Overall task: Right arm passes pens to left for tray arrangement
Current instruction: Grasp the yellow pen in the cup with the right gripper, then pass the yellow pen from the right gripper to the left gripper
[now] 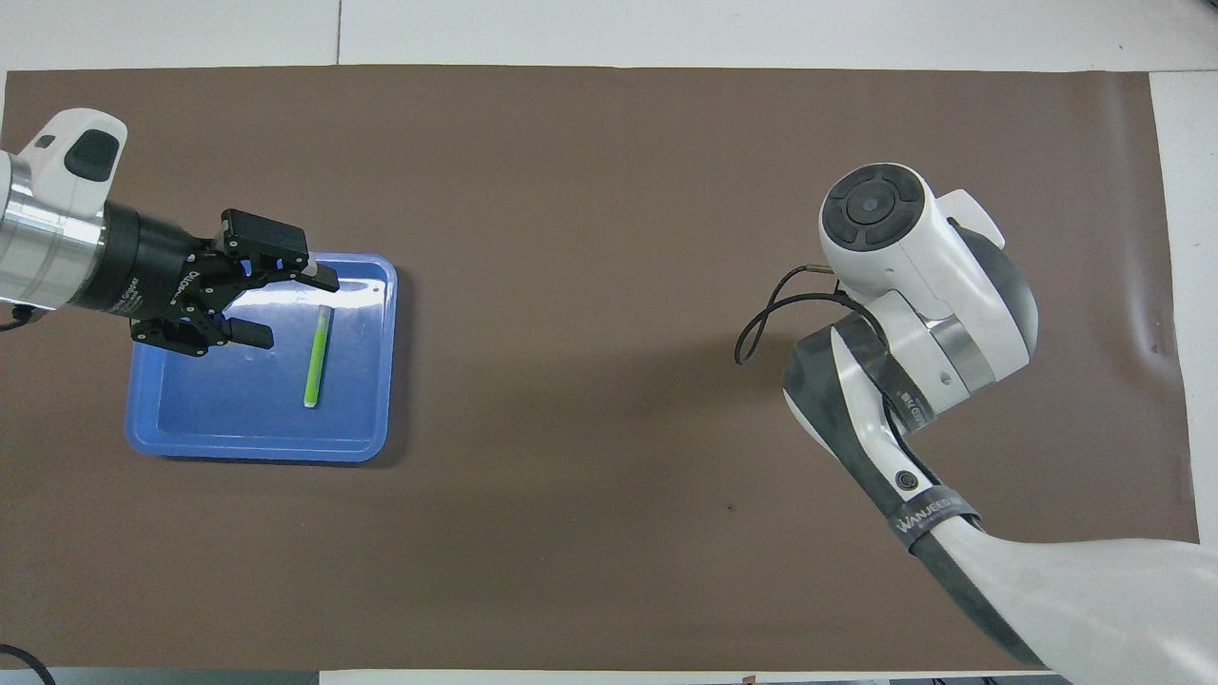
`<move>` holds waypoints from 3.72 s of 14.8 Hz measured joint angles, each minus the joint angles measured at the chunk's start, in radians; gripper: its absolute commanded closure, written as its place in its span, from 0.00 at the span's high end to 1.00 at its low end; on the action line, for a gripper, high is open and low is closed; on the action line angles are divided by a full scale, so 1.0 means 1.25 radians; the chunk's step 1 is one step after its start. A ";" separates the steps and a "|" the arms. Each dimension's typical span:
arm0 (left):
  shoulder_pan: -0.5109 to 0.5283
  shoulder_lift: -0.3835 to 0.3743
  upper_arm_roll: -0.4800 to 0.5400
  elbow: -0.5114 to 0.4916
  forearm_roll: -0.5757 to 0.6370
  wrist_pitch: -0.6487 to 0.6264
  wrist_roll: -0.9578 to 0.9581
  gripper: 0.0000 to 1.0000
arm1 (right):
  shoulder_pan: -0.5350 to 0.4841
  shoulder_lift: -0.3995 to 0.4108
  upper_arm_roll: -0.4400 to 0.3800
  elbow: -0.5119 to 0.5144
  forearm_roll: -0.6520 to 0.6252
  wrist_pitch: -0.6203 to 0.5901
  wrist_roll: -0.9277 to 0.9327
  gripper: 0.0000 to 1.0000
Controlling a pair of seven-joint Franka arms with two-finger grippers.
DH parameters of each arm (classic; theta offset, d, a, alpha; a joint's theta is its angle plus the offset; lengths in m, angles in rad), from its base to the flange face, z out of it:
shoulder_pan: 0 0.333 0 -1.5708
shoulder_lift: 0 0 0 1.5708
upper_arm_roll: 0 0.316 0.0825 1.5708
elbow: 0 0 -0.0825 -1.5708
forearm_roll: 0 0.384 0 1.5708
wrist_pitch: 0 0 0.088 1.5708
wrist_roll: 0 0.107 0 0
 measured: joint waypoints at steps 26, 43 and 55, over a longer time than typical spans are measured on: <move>0.051 -0.106 0.002 -0.151 -0.178 0.102 -0.028 1.00 | -0.046 -0.196 -0.001 0.050 0.139 -0.070 -0.026 0.00; 0.060 -0.107 0.001 -0.309 -0.567 0.111 -0.049 1.00 | 0.028 -0.216 0.008 0.067 0.864 0.208 0.443 0.00; -0.095 -0.109 -0.008 -0.368 -0.720 0.280 -0.107 0.97 | 0.210 -0.110 0.010 0.089 0.950 0.423 0.743 0.00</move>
